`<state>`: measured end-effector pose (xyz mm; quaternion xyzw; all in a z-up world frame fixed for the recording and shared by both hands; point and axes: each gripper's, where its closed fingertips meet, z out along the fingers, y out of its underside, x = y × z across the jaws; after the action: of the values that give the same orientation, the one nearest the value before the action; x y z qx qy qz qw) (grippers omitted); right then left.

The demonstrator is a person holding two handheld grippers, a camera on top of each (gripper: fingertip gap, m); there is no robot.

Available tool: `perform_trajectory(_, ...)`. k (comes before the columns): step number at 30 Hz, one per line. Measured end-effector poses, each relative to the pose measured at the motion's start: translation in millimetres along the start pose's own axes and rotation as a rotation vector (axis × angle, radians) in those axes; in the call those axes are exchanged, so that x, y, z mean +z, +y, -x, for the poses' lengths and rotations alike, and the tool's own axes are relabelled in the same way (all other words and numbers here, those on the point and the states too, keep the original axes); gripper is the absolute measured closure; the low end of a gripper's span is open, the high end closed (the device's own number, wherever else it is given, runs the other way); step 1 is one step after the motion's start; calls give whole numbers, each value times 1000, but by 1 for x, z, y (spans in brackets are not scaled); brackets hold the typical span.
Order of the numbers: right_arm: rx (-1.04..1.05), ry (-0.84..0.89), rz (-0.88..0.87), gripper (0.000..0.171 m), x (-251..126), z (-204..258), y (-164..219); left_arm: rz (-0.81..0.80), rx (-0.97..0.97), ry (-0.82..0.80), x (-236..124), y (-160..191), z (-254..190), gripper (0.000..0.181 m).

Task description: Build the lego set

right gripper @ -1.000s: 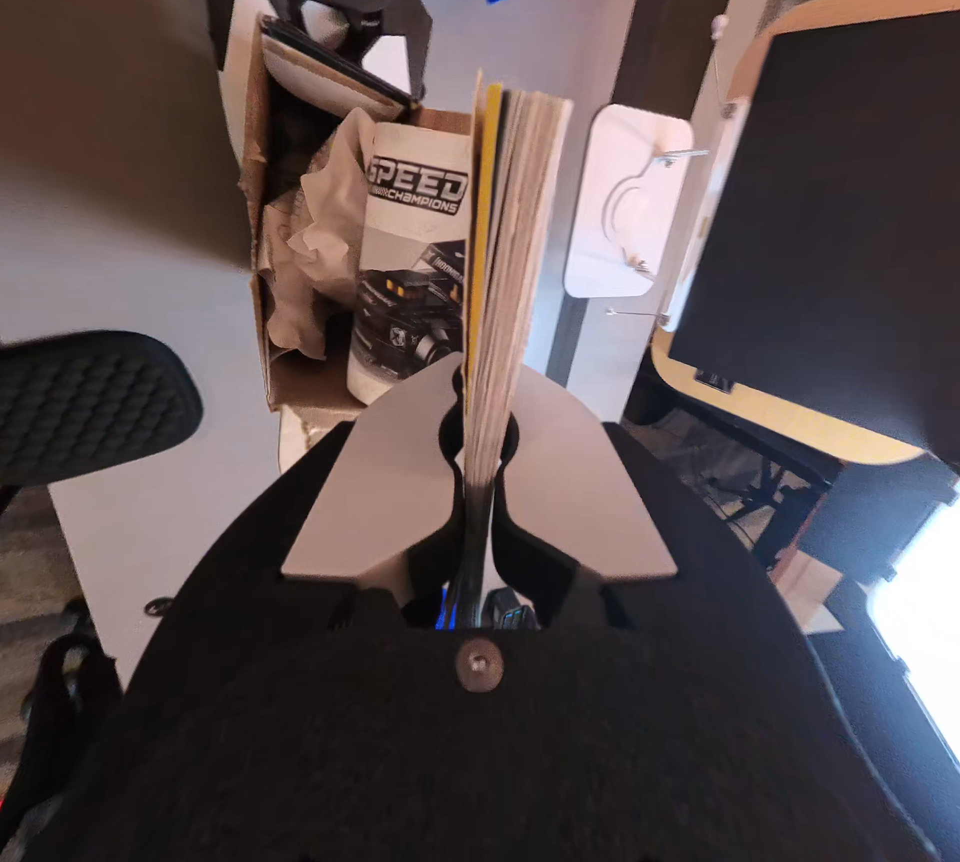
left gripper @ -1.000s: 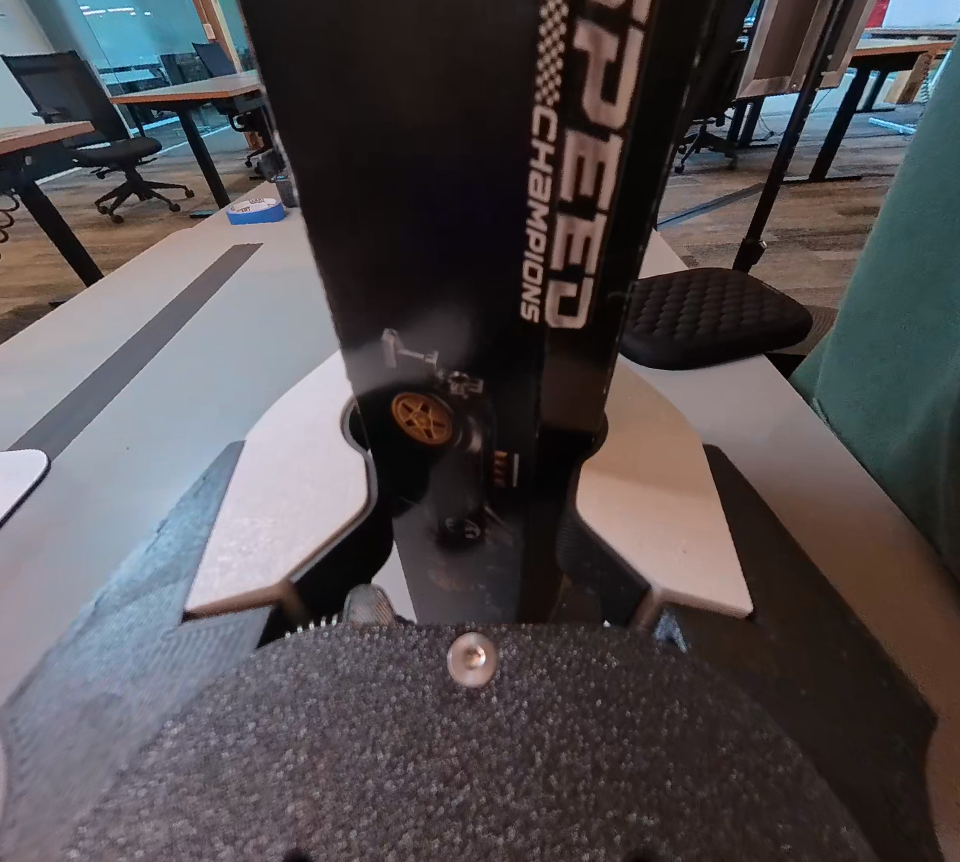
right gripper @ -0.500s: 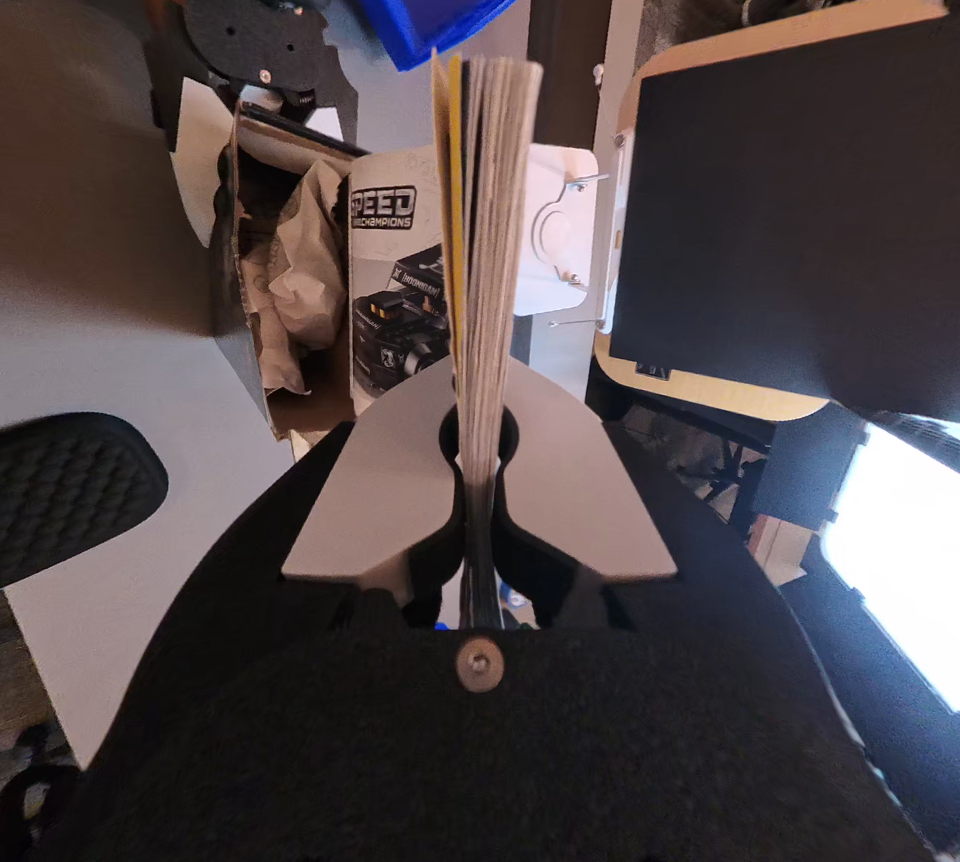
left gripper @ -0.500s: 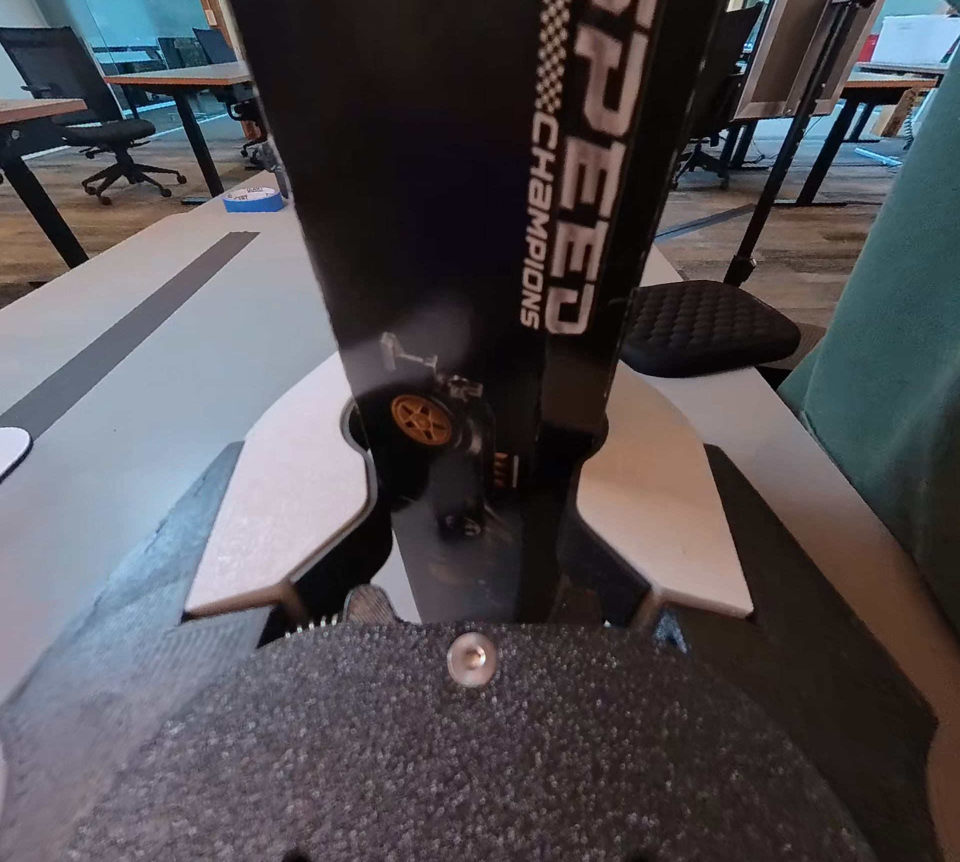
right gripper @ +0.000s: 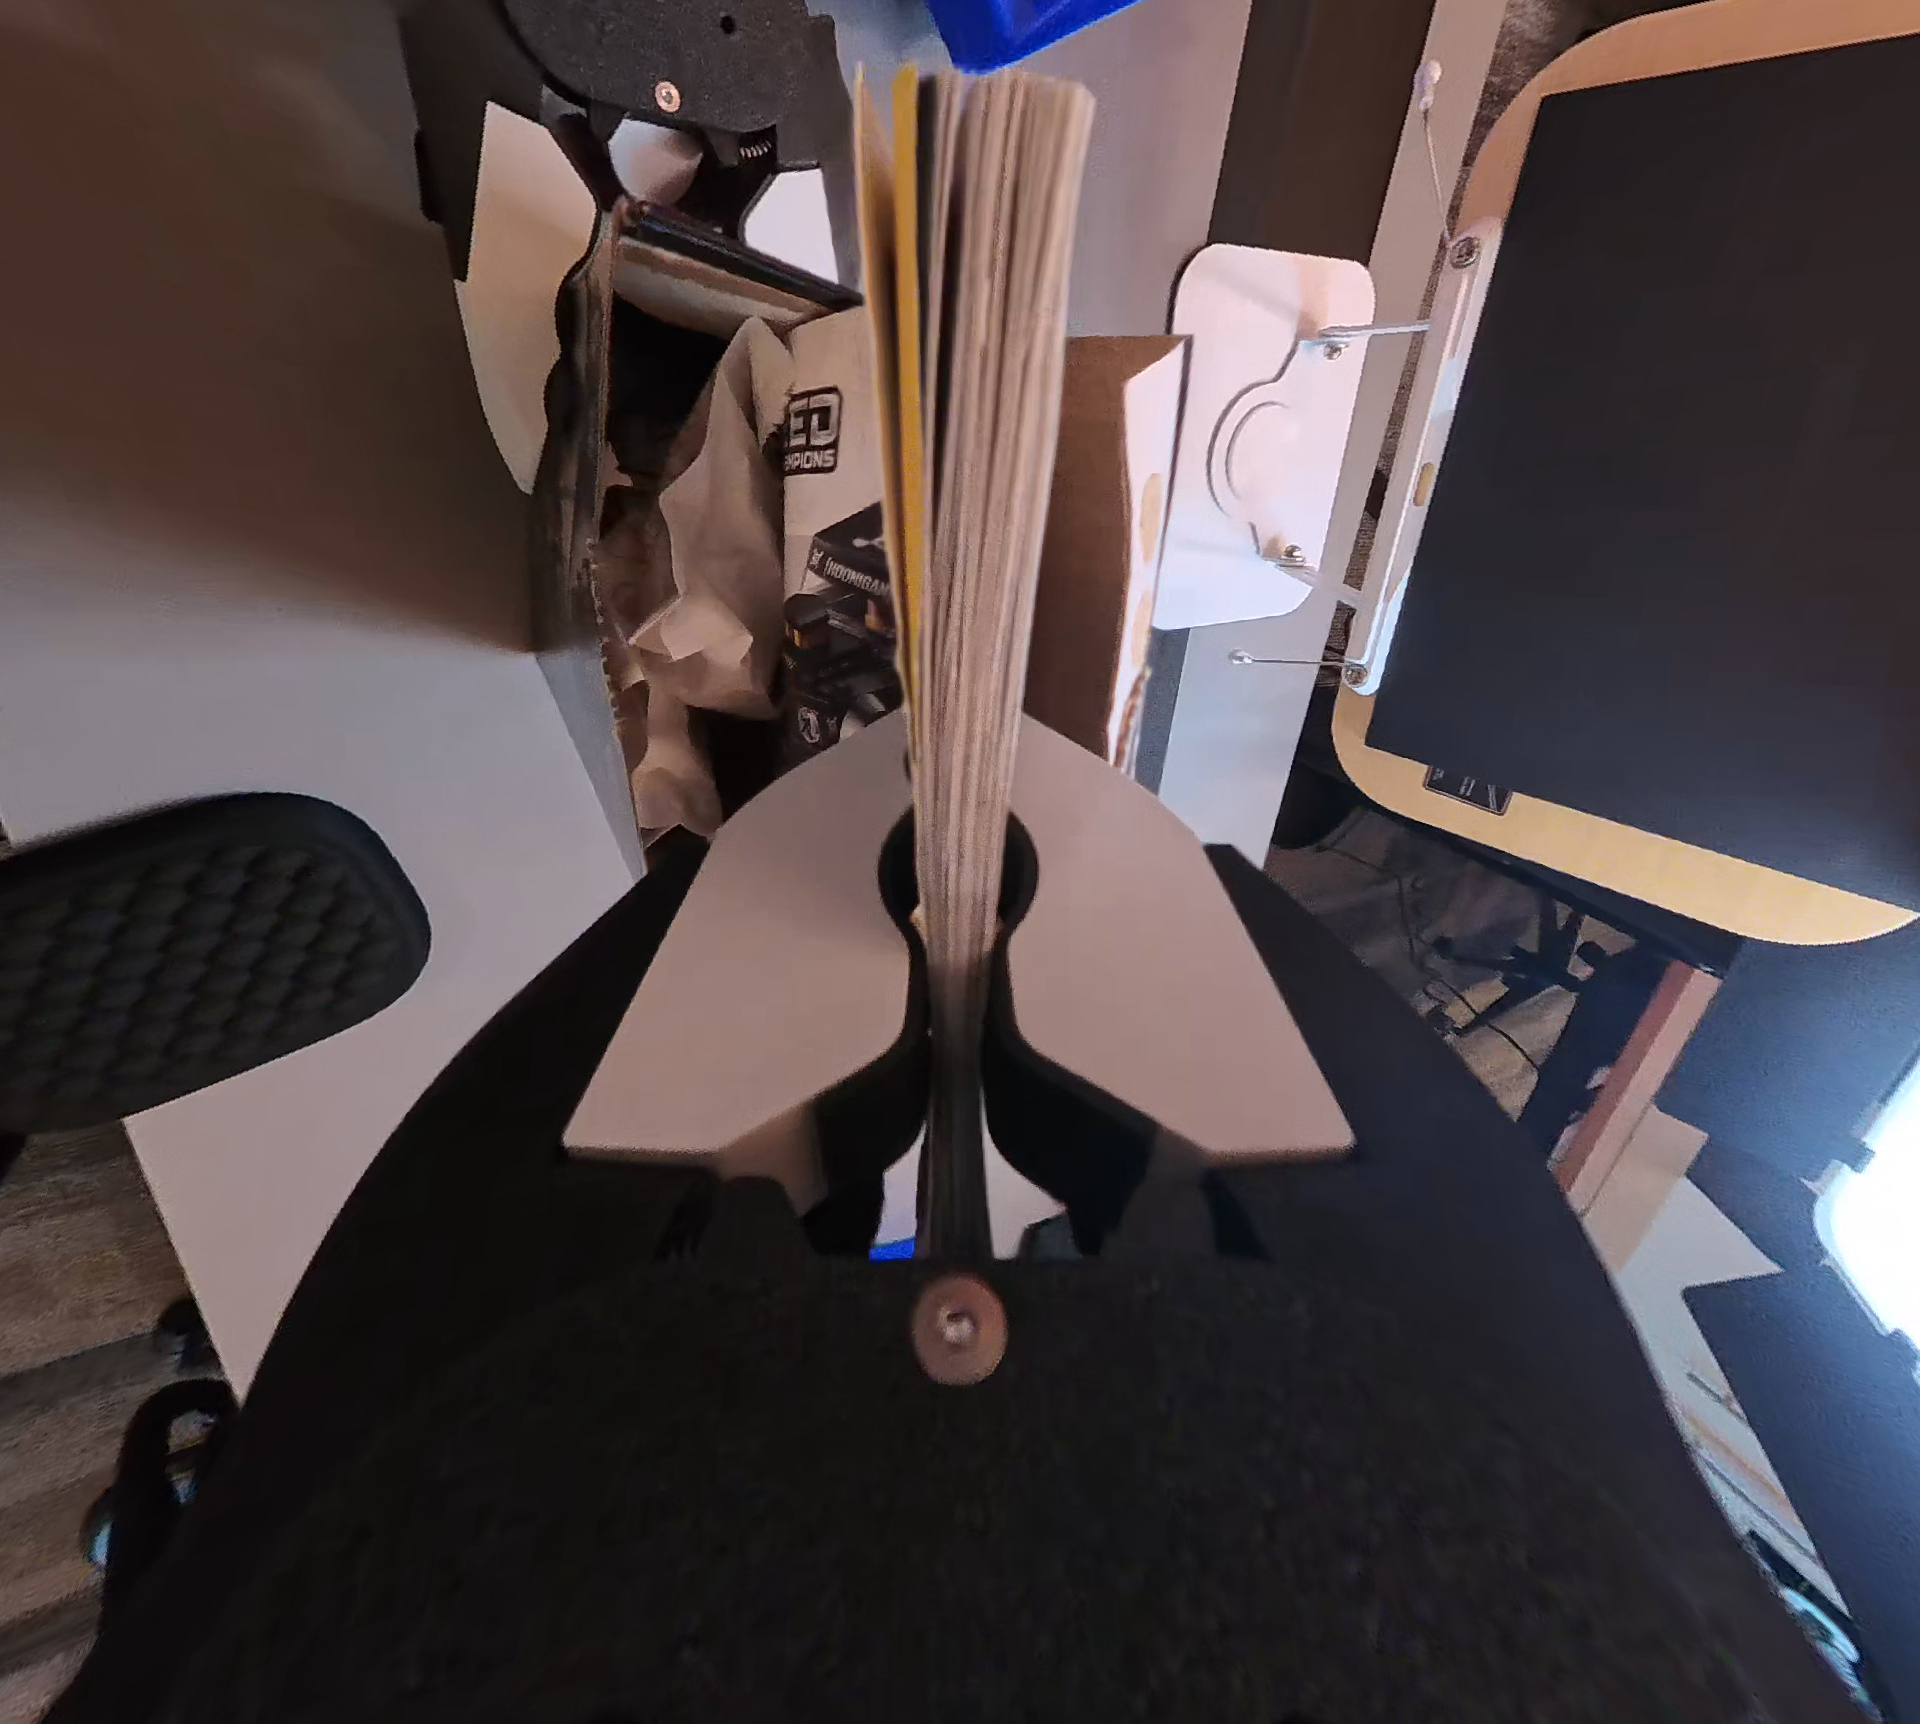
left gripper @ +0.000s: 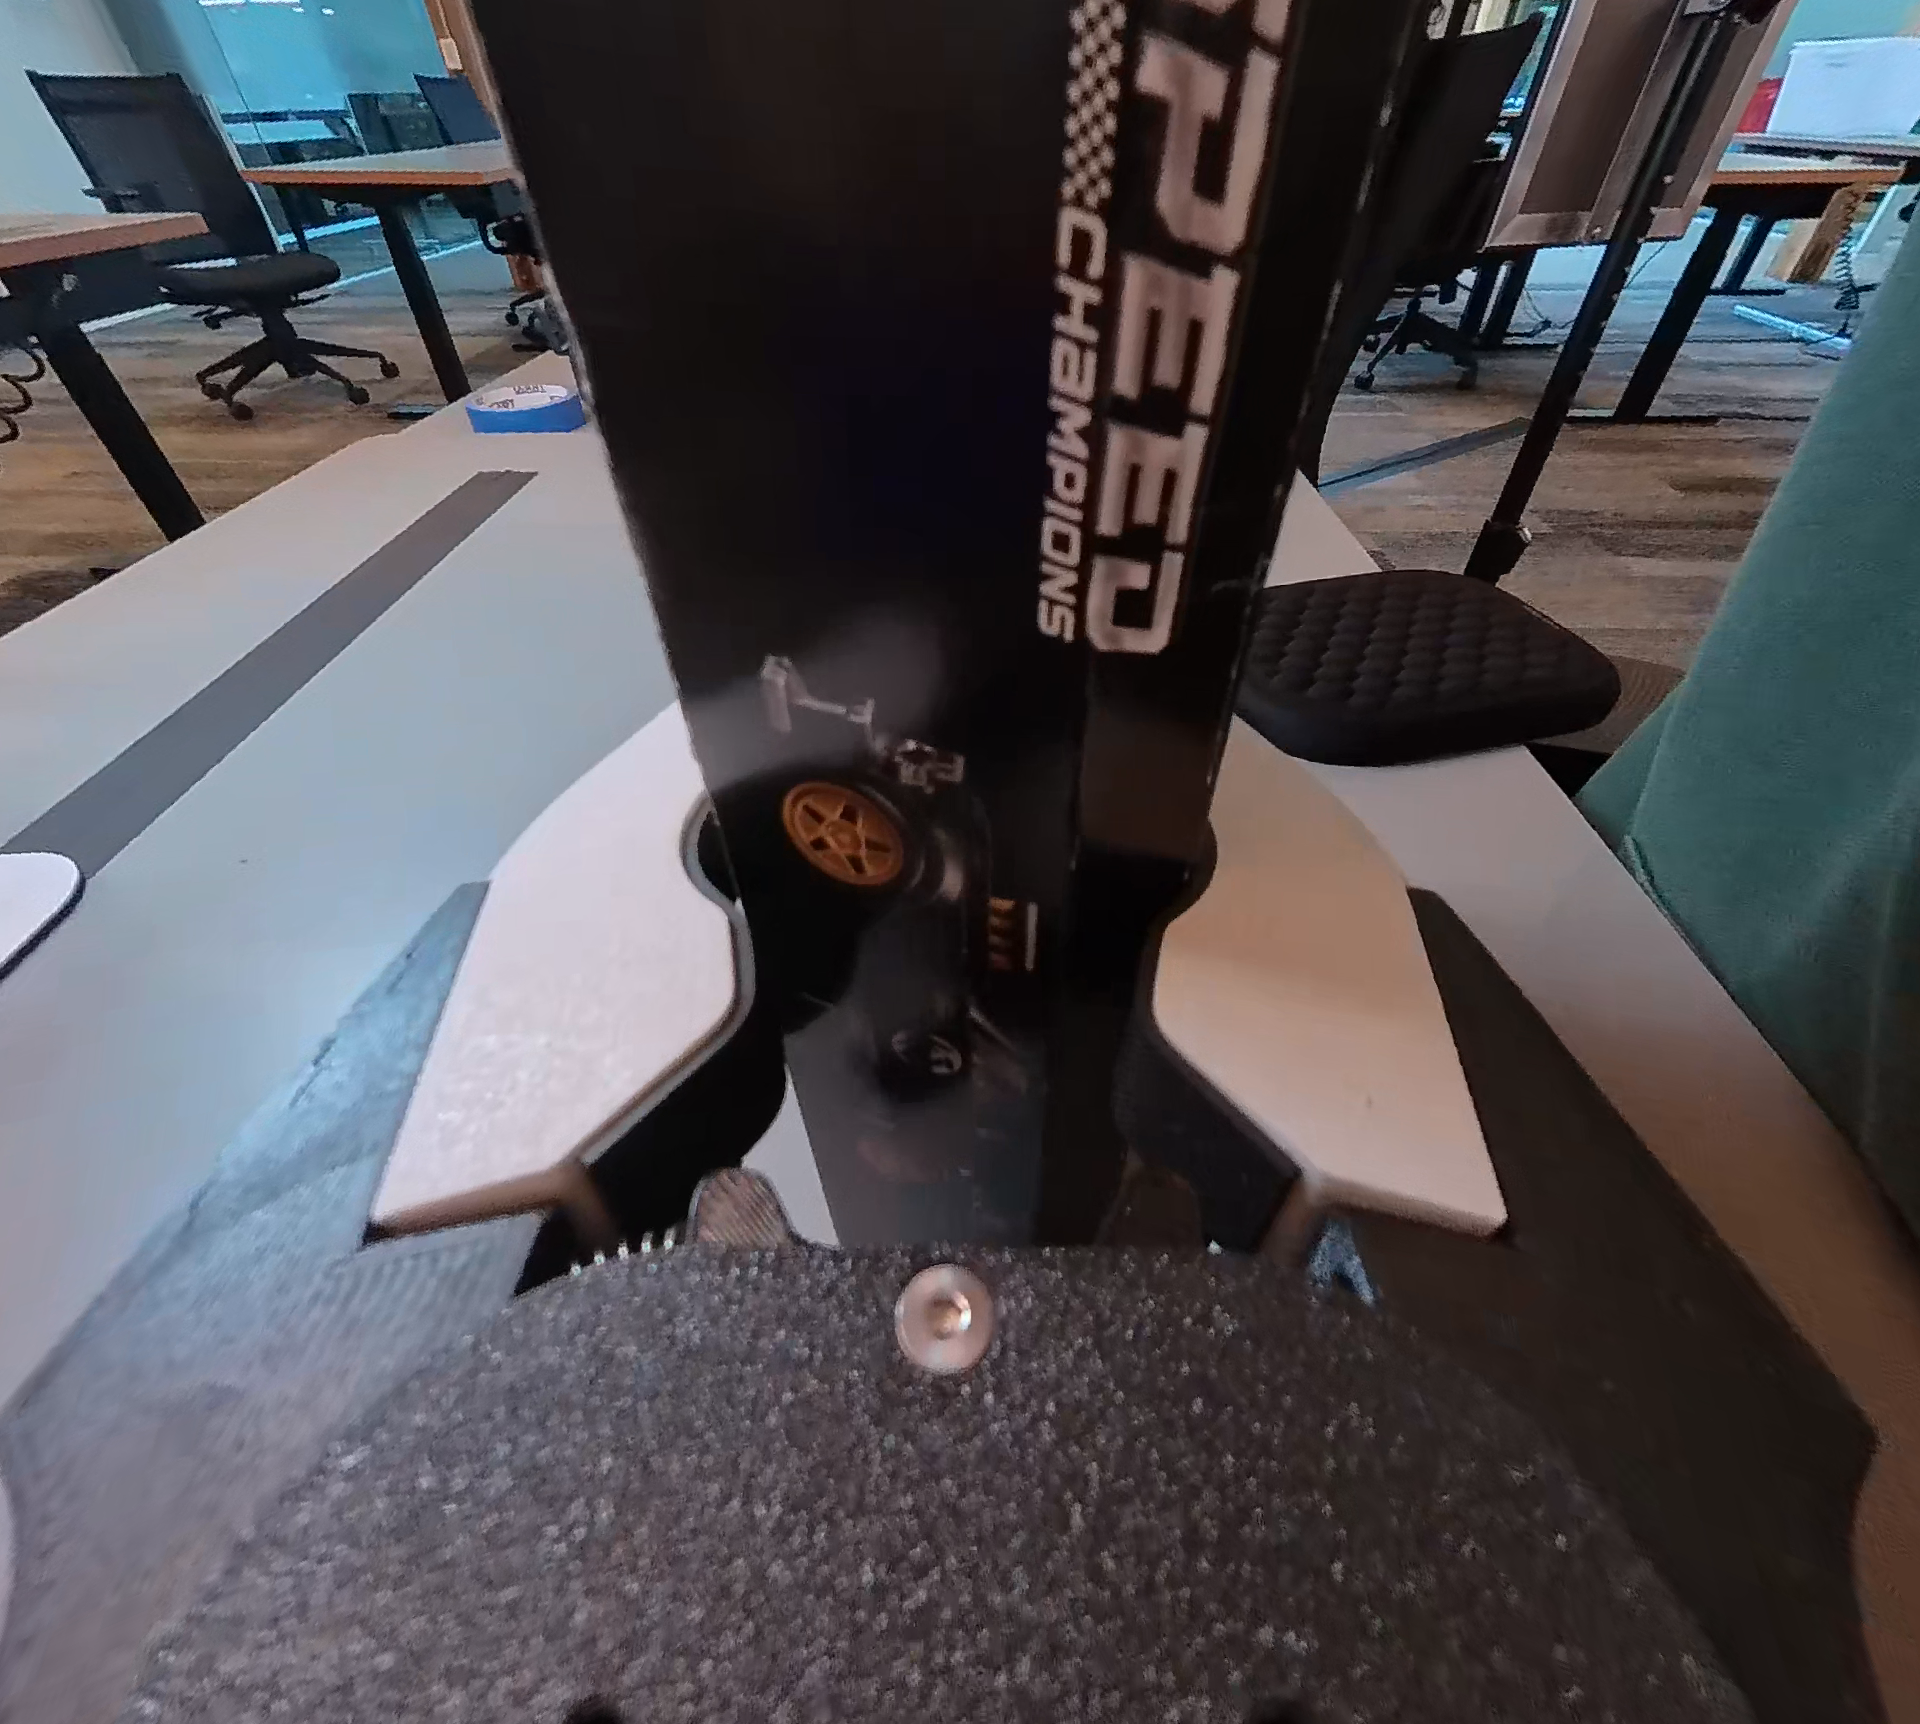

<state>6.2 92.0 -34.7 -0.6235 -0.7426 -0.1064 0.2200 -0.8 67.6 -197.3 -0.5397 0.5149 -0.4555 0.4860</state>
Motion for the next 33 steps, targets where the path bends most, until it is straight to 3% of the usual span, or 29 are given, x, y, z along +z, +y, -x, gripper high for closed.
perform_trajectory(5,-11,-74,11,167,14,21,0,-8,-59,-30,-3,-1,10,101)
perform_trajectory(7,-38,83,-1,167,9,-2,-3,-16,-59,-25,-7,-1,13,102)
perform_trajectory(10,79,-20,-70,166,-3,-8,-5,5,14,-43,-7,1,9,102)
perform_trajectory(14,126,-11,-131,166,-9,-15,-9,-6,2,-50,-8,1,10,102)
perform_trajectory(19,143,-147,-117,166,17,13,-1,-22,-23,-80,-8,0,16,101)
perform_trajectory(22,116,-28,-104,166,8,-7,-3,-32,-19,-62,-10,0,15,101)
perform_trajectory(24,172,-54,-130,166,-3,-18,-2,-16,44,-54,-9,1,7,102)
perform_trajectory(29,180,-99,-104,166,16,-9,5,-18,62,-56,-8,0,3,102)
perform_trajectory(33,180,-84,-134,166,0,-16,-1,-20,19,-70,-11,1,9,101)
